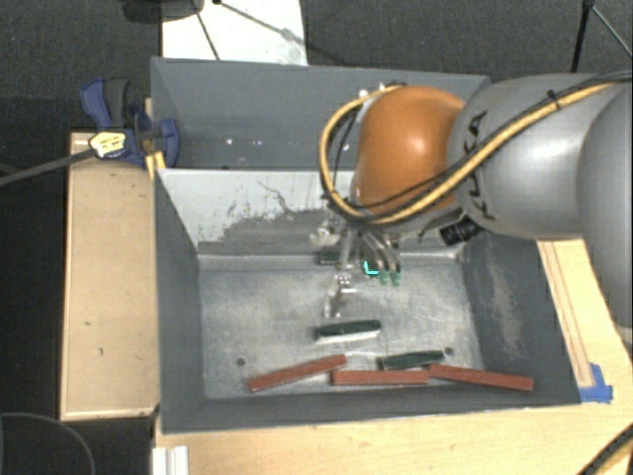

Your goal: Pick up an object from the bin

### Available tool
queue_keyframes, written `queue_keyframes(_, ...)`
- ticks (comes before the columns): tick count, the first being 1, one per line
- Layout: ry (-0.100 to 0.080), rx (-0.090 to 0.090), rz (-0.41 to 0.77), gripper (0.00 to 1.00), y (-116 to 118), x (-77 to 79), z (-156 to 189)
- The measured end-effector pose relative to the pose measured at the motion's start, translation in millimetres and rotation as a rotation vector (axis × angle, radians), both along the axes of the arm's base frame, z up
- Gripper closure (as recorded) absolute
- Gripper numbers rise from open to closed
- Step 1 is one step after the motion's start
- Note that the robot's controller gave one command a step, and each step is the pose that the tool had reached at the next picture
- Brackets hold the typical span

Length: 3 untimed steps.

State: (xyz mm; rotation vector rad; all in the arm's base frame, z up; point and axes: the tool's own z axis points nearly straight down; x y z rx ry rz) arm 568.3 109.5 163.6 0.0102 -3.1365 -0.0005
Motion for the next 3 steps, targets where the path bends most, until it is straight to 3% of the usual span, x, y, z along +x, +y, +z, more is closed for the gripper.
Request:
queue_keyframes(1,-0.008,0.001,-0.003,0.0,0,1.9,4)
queue_keyframes(2,-0.019,0.008,-0.129,1.0,-29,-64.1,-88)
queue_keyframes(3,-0.019,0.008,-0.131,1.0,-29,-64.2,-88)
